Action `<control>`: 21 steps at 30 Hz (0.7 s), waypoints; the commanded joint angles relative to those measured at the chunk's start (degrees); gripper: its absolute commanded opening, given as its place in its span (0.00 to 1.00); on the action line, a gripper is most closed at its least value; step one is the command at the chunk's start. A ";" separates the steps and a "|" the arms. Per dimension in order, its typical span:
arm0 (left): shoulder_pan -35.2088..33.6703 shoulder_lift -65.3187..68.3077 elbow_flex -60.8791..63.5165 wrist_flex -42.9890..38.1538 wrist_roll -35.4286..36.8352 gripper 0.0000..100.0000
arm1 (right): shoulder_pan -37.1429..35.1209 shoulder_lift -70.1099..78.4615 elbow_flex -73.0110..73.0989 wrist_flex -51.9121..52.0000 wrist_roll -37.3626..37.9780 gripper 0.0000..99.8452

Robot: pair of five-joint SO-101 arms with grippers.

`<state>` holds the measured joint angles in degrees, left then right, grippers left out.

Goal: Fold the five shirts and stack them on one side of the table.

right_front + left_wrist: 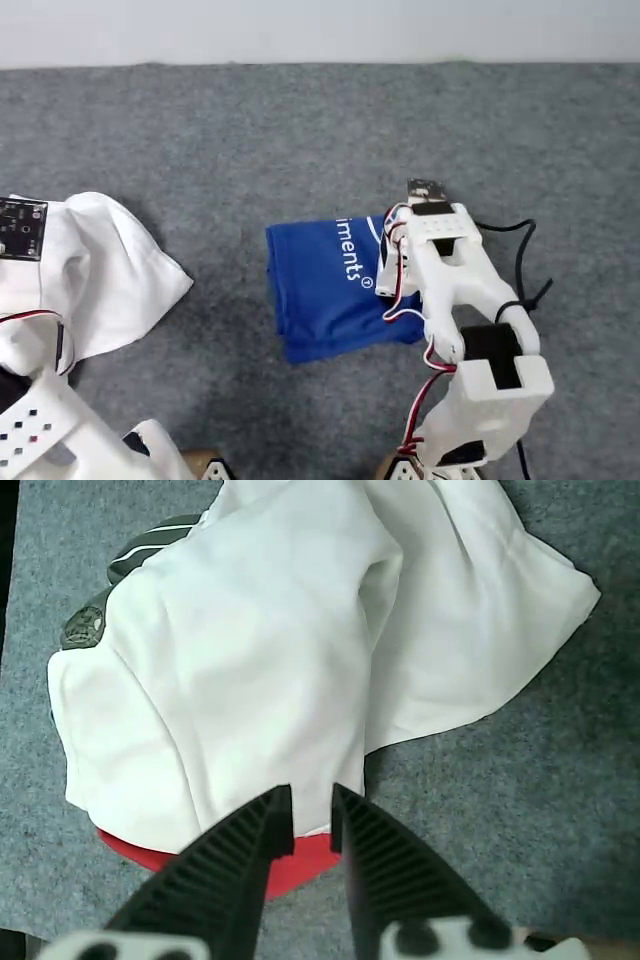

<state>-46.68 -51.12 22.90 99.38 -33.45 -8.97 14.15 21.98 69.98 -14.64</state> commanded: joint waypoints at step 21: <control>0.00 -0.97 3.56 0.97 0.53 0.07 | 21.76 -8.92 -12.75 4.00 75.34 0.01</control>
<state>-46.68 -51.30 26.51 99.38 -33.45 10.37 4.92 14.42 76.13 53.76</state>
